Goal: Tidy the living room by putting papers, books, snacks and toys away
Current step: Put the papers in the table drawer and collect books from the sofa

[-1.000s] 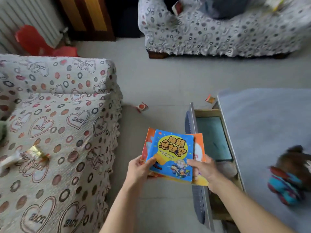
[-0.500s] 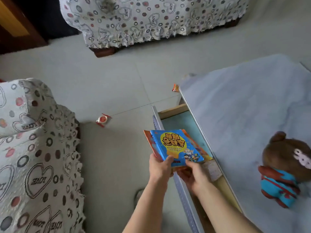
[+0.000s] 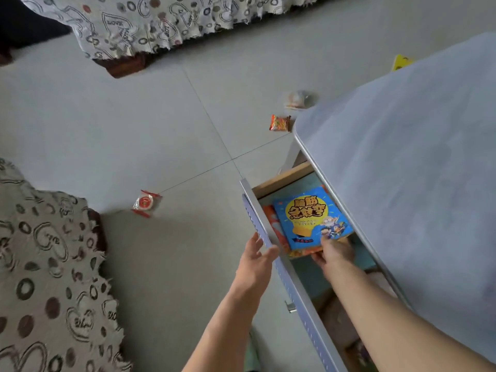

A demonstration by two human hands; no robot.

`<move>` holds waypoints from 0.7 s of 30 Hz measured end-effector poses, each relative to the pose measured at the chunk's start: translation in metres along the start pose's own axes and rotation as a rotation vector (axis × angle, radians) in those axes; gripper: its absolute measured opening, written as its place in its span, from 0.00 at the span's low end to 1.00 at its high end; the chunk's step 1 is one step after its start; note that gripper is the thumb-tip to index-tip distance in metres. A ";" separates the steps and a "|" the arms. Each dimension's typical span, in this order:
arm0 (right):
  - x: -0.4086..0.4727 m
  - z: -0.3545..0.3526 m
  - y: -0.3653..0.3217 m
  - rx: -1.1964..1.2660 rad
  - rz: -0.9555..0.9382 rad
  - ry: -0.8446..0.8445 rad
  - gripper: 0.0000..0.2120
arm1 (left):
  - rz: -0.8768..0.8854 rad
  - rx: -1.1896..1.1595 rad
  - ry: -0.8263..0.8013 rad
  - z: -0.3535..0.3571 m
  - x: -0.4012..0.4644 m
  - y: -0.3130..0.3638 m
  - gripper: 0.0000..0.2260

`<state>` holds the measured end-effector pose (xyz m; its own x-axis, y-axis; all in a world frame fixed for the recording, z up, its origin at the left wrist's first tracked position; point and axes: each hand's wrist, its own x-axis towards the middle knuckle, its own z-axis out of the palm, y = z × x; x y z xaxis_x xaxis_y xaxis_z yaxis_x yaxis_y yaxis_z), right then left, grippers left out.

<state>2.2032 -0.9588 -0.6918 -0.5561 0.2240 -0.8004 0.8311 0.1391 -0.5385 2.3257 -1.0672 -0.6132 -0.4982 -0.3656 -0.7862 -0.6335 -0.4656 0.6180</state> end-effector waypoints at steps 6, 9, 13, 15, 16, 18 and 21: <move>0.022 0.015 -0.005 -0.071 0.027 -0.012 0.08 | -0.008 0.004 -0.060 0.000 0.019 -0.001 0.28; 0.020 0.012 -0.007 -0.113 0.063 0.024 0.06 | -0.021 0.018 -0.062 -0.001 0.021 0.000 0.27; -0.003 0.008 -0.013 -0.177 0.060 -0.011 0.06 | -0.048 0.000 -0.031 0.000 0.015 0.006 0.26; -0.021 0.010 -0.020 -0.157 0.060 -0.056 0.05 | -0.067 -0.016 0.013 0.000 0.011 0.013 0.24; -0.030 0.012 -0.024 -0.138 0.052 -0.079 0.06 | -0.086 -0.040 0.043 -0.002 0.008 0.017 0.23; -0.051 0.013 -0.033 -0.092 0.022 -0.096 0.14 | -0.128 -0.145 0.088 -0.009 -0.002 0.028 0.21; -0.085 0.013 -0.051 0.008 0.006 -0.113 0.18 | -0.143 -0.340 0.142 -0.022 -0.020 0.047 0.18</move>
<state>2.2078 -0.9976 -0.6003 -0.5488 0.1144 -0.8281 0.8346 0.1303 -0.5352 2.3189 -1.0999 -0.5682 -0.3169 -0.3742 -0.8715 -0.4467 -0.7517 0.4852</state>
